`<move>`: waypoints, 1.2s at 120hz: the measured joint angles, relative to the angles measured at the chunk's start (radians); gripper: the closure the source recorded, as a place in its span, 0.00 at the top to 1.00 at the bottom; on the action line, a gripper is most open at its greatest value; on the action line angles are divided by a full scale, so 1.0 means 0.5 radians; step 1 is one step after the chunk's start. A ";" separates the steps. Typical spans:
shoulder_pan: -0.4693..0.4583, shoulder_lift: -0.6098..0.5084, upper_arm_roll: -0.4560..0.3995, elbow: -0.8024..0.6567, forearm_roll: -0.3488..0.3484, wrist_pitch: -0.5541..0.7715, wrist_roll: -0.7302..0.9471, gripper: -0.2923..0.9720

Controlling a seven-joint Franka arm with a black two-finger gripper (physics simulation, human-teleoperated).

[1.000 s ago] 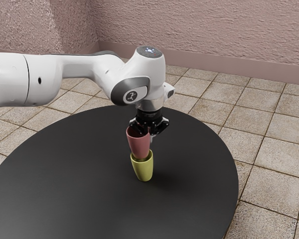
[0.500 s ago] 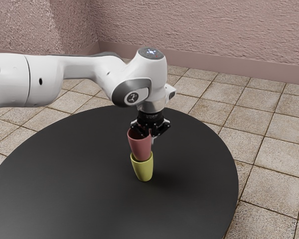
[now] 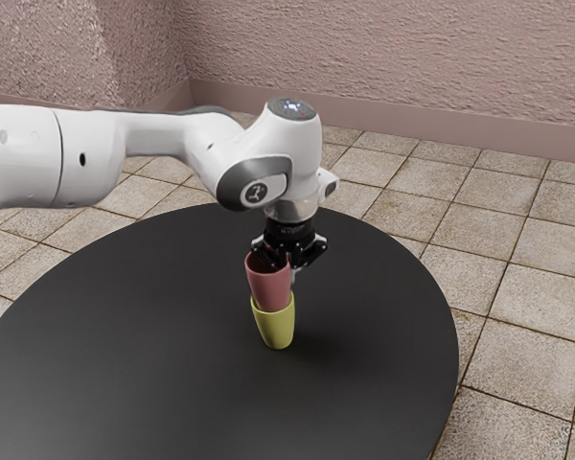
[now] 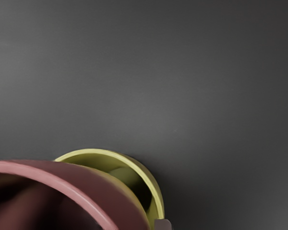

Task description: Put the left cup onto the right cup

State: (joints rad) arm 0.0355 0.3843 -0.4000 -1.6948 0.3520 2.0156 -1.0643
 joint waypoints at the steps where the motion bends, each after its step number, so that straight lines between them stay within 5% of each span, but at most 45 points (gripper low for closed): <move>1: 0.000 0.000 0.000 0.000 0.000 0.000 0.000 0.15; 32: 0.000 0.014 0.002 0.001 -0.002 0.007 -0.004 0.19; 57: 0.000 0.015 0.002 0.000 -0.007 0.014 0.003 0.51; 79: 0.000 0.017 0.002 -0.001 -0.009 0.017 0.007 0.66; 144: -0.001 0.011 0.002 0.002 -0.010 0.018 0.009 0.76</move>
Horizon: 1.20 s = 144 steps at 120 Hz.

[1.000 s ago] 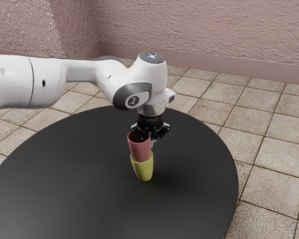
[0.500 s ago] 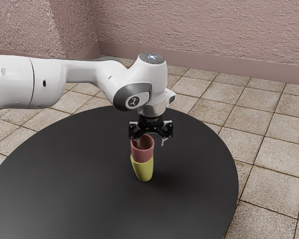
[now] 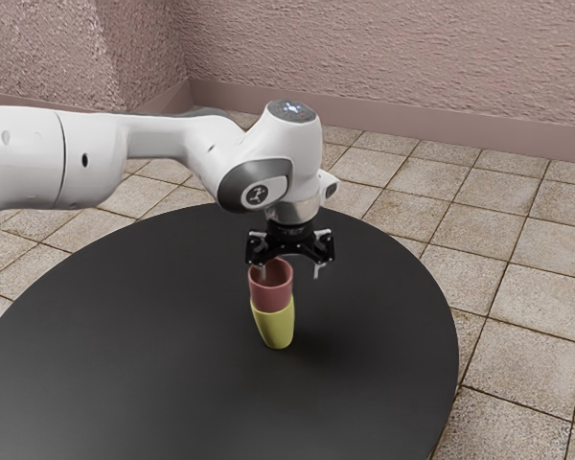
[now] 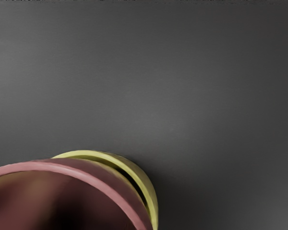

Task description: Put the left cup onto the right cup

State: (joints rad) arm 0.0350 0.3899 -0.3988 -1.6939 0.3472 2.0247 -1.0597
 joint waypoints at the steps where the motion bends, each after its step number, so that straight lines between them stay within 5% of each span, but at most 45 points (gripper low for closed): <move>1: 0.000 -0.001 0.000 0.000 0.000 0.000 0.000 0.76; 76: 0.000 -0.250 0.003 0.013 -0.021 -0.038 0.065 0.77; 144: 0.004 -0.552 0.454 0.021 -0.421 -0.286 0.659 0.77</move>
State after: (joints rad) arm 0.0372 0.1139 -0.1716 -1.6835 0.1368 1.8819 -0.7303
